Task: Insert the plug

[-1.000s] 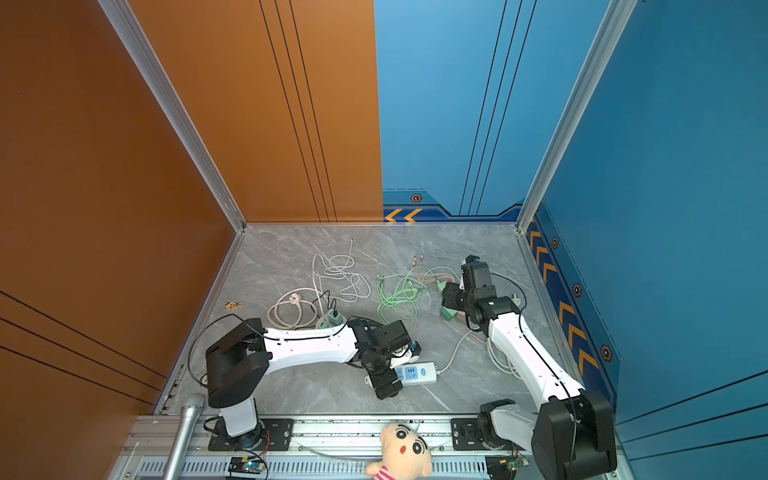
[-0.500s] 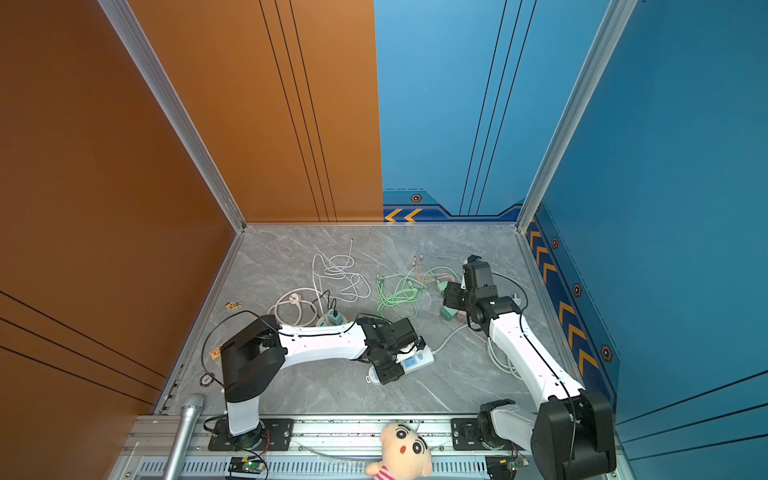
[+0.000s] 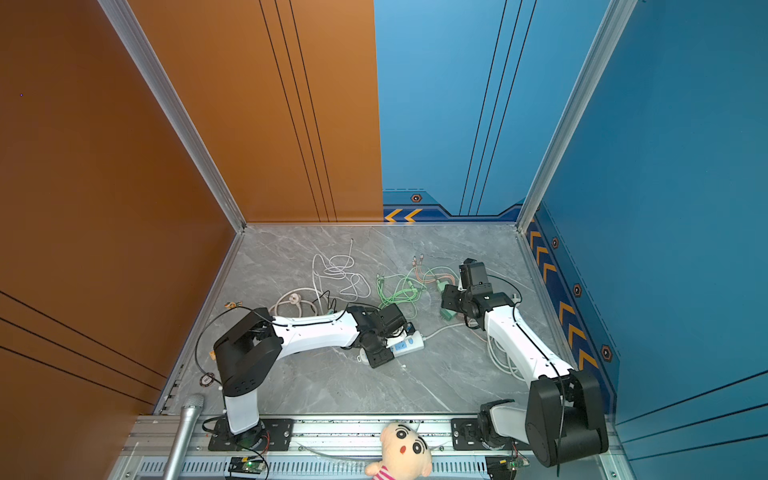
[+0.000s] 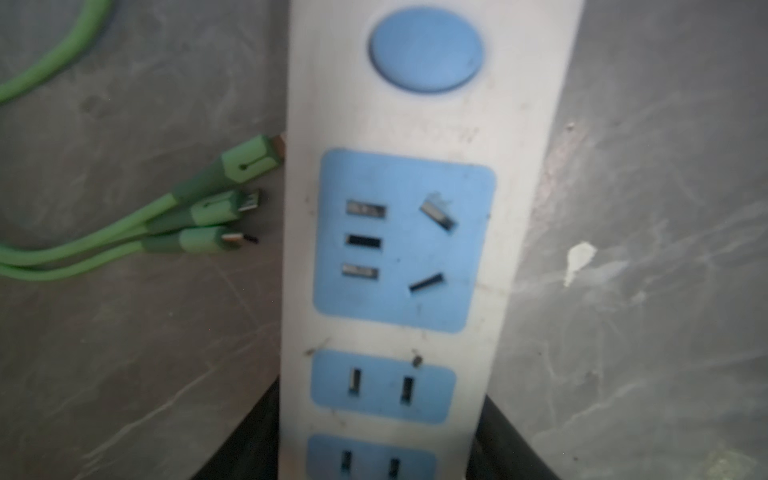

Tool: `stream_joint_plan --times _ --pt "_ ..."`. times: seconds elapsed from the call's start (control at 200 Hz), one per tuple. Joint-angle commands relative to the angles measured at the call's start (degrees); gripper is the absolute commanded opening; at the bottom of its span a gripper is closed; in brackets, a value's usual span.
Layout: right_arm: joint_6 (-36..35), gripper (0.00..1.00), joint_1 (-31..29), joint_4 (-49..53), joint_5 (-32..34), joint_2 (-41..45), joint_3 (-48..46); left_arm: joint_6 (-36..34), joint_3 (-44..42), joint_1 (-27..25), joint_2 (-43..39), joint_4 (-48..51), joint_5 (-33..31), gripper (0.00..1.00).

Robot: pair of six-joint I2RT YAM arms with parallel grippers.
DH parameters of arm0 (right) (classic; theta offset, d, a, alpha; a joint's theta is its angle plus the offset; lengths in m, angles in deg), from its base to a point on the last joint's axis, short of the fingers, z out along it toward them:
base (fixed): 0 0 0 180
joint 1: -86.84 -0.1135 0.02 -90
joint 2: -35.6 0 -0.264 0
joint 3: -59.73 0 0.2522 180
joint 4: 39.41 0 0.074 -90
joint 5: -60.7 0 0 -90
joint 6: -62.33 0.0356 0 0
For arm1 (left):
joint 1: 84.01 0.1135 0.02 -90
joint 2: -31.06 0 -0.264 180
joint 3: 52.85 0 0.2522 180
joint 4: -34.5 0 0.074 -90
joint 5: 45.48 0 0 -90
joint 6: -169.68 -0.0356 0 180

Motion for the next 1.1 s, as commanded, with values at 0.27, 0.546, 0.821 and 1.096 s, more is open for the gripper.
stream_joint_plan --times 0.27,0.546,0.821,1.096 --pt "1.4 0.62 0.8 -0.1 -1.0 -1.8 2.1 -14.8 1.7 -2.5 5.7 7.6 -1.4 0.65" --pt "1.4 0.62 1.3 -0.2 -1.3 -2.9 2.3 -15.6 3.4 0.2 7.2 7.2 -4.3 0.7" --pt "1.8 0.62 1.4 -0.1 -2.5 -4.2 2.9 -15.2 2.8 3.9 3.0 4.1 0.7 0.75" --pt "2.0 0.61 1.4 -0.2 -3.0 -7.4 4.6 -12.2 0.5 4.4 -8.8 2.9 2.2 0.8"
